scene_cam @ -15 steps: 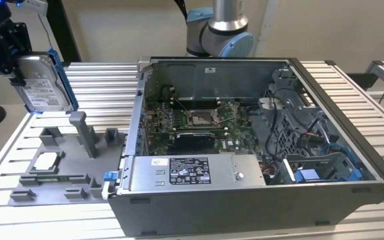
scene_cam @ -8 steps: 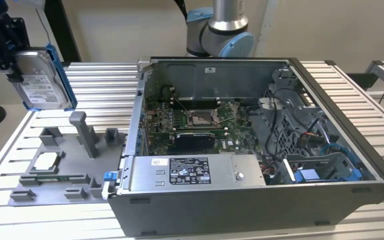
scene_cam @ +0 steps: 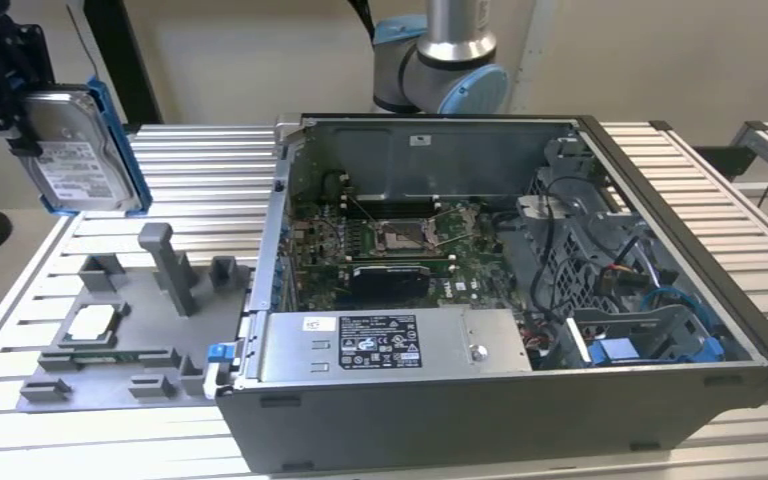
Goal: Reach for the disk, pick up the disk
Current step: 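Pick up the disk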
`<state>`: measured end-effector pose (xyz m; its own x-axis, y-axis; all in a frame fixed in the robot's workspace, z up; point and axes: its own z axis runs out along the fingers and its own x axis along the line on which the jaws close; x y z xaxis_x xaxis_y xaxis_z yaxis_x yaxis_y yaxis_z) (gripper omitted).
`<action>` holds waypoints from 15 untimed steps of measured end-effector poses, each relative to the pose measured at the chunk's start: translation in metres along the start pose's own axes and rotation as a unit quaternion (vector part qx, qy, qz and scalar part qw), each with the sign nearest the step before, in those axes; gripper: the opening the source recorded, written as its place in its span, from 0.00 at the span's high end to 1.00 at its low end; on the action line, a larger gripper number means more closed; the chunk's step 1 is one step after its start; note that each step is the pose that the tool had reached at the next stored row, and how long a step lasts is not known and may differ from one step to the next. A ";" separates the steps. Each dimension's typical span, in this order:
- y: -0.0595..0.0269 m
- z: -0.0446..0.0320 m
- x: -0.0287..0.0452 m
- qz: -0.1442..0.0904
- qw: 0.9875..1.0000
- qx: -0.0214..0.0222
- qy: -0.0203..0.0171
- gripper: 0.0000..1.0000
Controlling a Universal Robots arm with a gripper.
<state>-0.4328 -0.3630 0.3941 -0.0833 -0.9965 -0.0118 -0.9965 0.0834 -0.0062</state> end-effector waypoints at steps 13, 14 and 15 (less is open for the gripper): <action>-0.0001 -0.0151 -0.0002 0.000 1.000 0.000 0.000 1.00; -0.0001 -0.0175 -0.0002 0.000 1.000 0.000 0.000 1.00; -0.0002 -0.0203 -0.0003 0.000 1.000 0.000 0.000 1.00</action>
<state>-0.4327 -0.3630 0.4144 -0.0833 -0.9965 -0.0119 -0.9965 0.0834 -0.0062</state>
